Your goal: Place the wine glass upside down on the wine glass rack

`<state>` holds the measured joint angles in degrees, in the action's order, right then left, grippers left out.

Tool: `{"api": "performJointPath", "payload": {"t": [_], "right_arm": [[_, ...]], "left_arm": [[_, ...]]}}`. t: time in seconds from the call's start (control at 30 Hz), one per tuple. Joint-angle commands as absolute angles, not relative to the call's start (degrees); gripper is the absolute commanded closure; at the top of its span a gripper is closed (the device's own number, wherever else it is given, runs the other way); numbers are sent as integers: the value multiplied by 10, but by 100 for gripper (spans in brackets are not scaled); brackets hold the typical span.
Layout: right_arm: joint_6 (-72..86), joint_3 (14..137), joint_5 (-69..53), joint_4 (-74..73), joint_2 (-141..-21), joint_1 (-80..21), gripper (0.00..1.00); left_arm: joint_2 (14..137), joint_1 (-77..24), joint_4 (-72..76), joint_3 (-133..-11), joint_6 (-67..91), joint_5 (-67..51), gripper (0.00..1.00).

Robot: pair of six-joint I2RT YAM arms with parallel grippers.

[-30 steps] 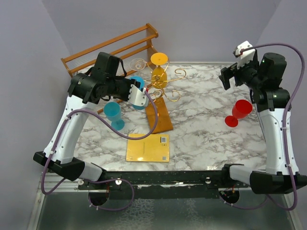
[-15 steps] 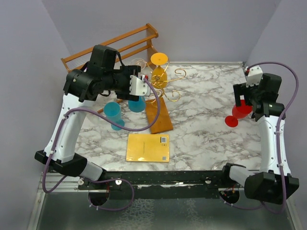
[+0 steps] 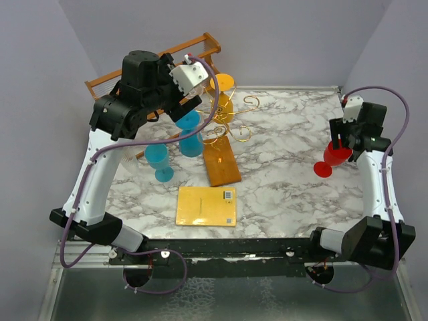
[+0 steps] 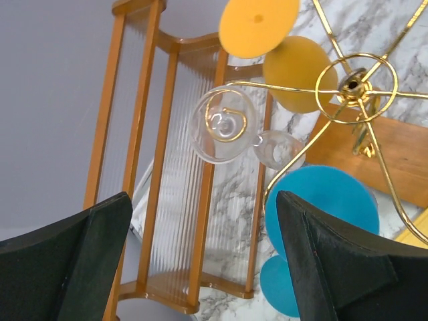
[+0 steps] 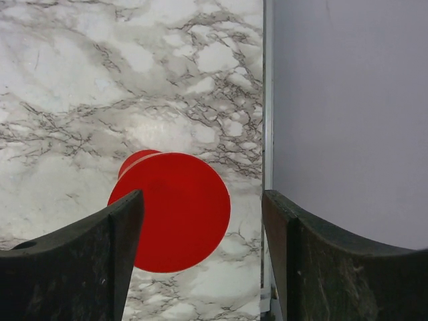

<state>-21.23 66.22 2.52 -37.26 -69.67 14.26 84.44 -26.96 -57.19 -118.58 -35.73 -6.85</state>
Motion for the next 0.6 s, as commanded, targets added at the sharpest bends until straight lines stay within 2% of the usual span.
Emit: {"api": "performJointPath", "payload": {"t": [0.0,0.57], "right_arm": [[-207,655,46,-351,-711,158,32],[-207,606,42,-330,-742,185,59]], "left_arm": [[842,-269,-534,-1182,-287,17,8],[854,-269,-542,-1190,-288,2,8]]}}
